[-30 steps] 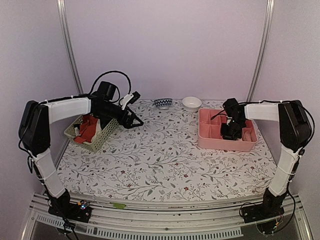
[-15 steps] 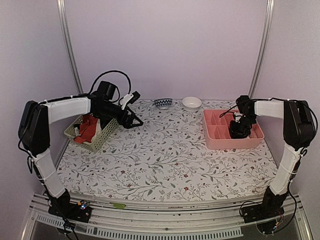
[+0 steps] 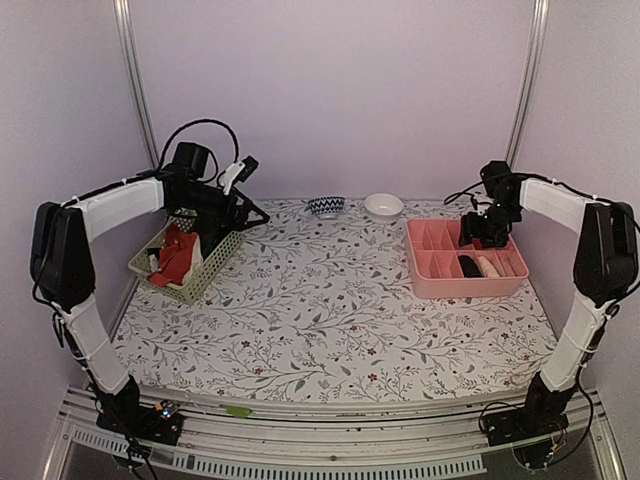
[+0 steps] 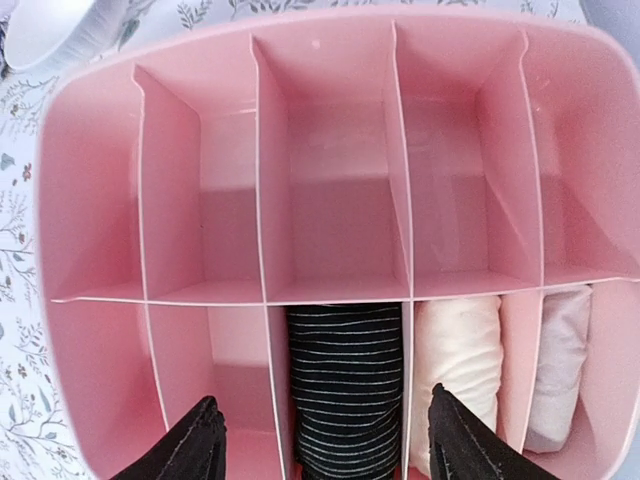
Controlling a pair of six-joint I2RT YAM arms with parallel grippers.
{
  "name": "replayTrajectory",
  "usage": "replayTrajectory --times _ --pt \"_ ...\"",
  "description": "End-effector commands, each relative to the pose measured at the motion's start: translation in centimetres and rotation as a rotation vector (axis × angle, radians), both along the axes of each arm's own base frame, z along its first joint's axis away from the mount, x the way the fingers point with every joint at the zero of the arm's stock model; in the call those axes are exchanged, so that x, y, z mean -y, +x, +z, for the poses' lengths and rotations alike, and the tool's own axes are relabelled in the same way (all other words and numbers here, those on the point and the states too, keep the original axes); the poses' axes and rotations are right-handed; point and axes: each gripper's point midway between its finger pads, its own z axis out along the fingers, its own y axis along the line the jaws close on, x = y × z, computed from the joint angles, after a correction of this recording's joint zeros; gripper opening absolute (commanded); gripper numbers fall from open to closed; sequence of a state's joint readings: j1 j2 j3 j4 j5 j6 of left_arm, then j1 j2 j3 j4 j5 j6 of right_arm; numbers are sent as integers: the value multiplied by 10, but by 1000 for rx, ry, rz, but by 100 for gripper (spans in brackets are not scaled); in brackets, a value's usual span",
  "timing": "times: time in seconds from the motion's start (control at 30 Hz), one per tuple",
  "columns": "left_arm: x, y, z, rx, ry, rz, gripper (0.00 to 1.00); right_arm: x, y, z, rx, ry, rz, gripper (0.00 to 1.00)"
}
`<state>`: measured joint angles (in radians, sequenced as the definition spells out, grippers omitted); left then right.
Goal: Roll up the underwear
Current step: Pick up the underwear from the bin.
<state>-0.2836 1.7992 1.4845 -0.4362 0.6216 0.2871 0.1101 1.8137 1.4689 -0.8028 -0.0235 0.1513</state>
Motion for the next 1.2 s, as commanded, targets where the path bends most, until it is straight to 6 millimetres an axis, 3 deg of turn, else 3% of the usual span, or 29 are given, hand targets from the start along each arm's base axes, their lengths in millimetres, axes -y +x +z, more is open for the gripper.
replayTrajectory --times 0.0,0.13,0.3,0.4,0.57,0.73,0.93,1.17 --pt "-30 15 71 130 -74 65 96 0 6 64 129 10 14 73" --pt "-74 36 100 121 -108 198 96 -9 9 120 268 72 40 80" --pt "-136 47 100 1 -134 279 96 -29 -1 169 387 198 91 87" --pt "-174 51 79 -14 -30 377 96 -47 -12 186 434 305 132 92" --pt "-214 38 14 -152 73 459 96 -83 -31 191 459 461 184 97" --pt "-221 36 -30 -263 41 455 95 -113 -45 168 403 524 213 98" --pt "-209 38 -82 -389 15 430 73 -135 -51 149 350 564 222 99" --pt "-197 33 -118 -452 25 422 53 -141 -49 142 325 577 217 99"
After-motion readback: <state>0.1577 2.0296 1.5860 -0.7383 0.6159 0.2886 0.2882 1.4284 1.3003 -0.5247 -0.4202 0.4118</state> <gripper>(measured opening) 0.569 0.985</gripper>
